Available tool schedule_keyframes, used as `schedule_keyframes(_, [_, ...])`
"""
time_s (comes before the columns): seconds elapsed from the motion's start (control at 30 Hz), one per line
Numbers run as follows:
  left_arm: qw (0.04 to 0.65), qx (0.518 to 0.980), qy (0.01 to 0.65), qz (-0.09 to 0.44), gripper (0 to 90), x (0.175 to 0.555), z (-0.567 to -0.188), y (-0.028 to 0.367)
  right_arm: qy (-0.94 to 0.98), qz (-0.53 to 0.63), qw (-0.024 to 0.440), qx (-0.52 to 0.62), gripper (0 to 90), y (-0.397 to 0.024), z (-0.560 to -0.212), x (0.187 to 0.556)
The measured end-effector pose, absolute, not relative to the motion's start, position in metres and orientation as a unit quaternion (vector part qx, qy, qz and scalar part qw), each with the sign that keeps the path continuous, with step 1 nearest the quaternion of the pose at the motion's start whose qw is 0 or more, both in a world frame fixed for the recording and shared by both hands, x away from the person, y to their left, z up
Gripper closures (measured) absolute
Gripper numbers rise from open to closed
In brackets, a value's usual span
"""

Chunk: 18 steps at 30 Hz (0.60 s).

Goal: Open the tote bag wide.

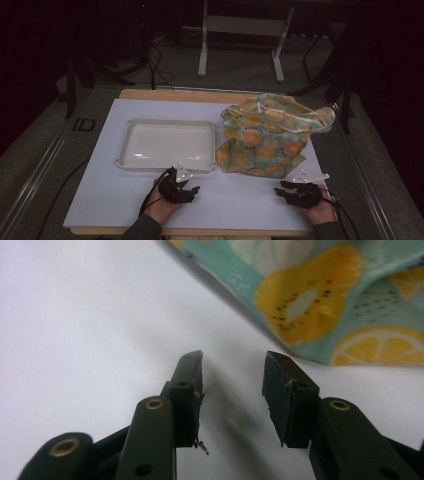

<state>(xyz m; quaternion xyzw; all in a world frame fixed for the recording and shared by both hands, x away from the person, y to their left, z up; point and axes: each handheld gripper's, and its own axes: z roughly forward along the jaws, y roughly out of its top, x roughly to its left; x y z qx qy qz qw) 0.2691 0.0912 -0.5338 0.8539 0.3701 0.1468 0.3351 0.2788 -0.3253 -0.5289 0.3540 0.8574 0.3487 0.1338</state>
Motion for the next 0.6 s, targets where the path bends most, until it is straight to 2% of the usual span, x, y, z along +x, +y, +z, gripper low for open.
schedule_keyframes(0.6, [0.334,0.866,0.345,0.139,56.6,0.2641,-0.5272,0.0874,0.846,0.36,0.133,0.371,59.2,-0.3293,-0.5252,0.2773])
